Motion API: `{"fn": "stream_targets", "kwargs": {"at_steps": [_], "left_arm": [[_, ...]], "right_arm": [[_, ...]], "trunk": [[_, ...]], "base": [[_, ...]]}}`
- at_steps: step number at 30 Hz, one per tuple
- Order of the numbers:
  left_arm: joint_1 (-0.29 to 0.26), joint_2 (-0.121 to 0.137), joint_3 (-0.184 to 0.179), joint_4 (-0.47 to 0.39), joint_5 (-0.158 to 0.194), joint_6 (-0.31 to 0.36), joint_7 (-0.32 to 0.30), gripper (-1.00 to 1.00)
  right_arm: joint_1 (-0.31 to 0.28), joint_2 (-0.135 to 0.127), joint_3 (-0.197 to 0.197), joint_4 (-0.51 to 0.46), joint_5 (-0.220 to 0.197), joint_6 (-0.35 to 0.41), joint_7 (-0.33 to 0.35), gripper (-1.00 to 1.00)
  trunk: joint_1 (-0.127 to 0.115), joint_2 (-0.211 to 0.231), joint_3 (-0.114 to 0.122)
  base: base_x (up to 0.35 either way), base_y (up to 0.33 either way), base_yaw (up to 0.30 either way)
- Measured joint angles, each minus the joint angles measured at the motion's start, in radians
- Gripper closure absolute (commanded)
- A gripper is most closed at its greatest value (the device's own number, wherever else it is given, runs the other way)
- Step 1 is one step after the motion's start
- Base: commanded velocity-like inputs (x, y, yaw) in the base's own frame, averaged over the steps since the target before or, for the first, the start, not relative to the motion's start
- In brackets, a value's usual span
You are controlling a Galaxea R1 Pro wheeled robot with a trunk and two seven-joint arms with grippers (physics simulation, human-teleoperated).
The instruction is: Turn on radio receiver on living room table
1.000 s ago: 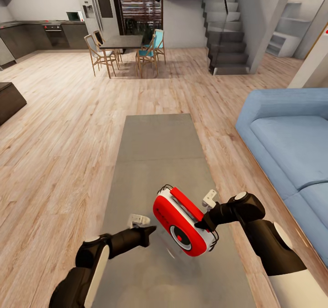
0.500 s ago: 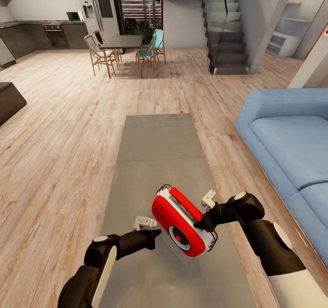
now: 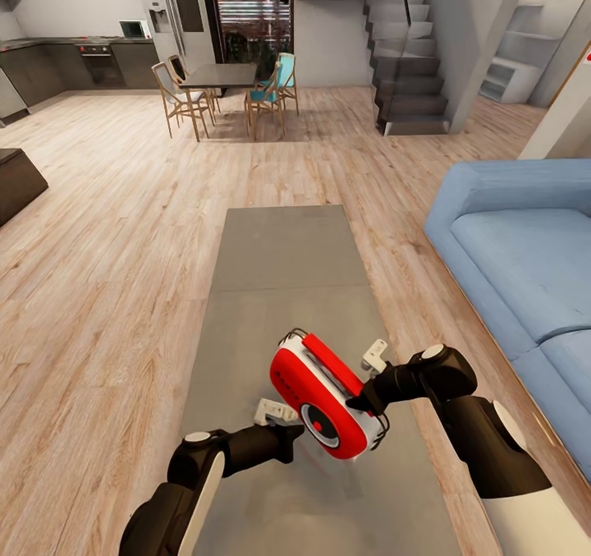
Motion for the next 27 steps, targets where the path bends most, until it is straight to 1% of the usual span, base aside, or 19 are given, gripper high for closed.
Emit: {"fn": "stream_targets", "kwargs": {"at_steps": [8, 14, 18, 23, 27], "left_arm": [[0.0, -0.011, -0.005, 0.007, 0.001, -0.016, 0.0, 1.0], [-0.001, -0.015, -0.006, 0.006, -0.002, -0.017, 0.0, 1.0], [-0.016, -0.015, -0.006, 0.014, -0.001, -0.017, 0.001, 1.0], [-0.044, -0.015, -0.006, 0.074, -0.004, -0.036, 0.003, 1.0], [-0.05, -0.015, -0.006, 0.101, -0.003, -0.059, 0.003, 1.0]], "right_arm": [[0.0, 0.003, 0.002, -0.004, -0.002, 0.001, 0.002, 1.0], [0.0, 0.004, 0.002, -0.004, -0.002, 0.001, 0.023, 1.0], [0.0, 0.004, 0.002, -0.004, -0.002, 0.0, 0.027, 1.0], [0.0, 0.004, 0.002, -0.004, -0.001, 0.0, 0.028, 1.0], [0.0, 0.004, 0.003, -0.004, -0.001, 0.0, 0.028, 1.0]], "trunk": [[0.0, 0.0, 0.0], [0.0, 0.0, 0.0], [0.0, 0.0, 0.0], [0.0, 0.0, 0.0], [0.0, 0.0, 0.0]], "base": [[0.0, 0.0, 0.0], [0.0, 0.0, 0.0], [0.0, 0.0, 0.0], [0.0, 0.0, 0.0], [0.0, 0.0, 0.0]]}}
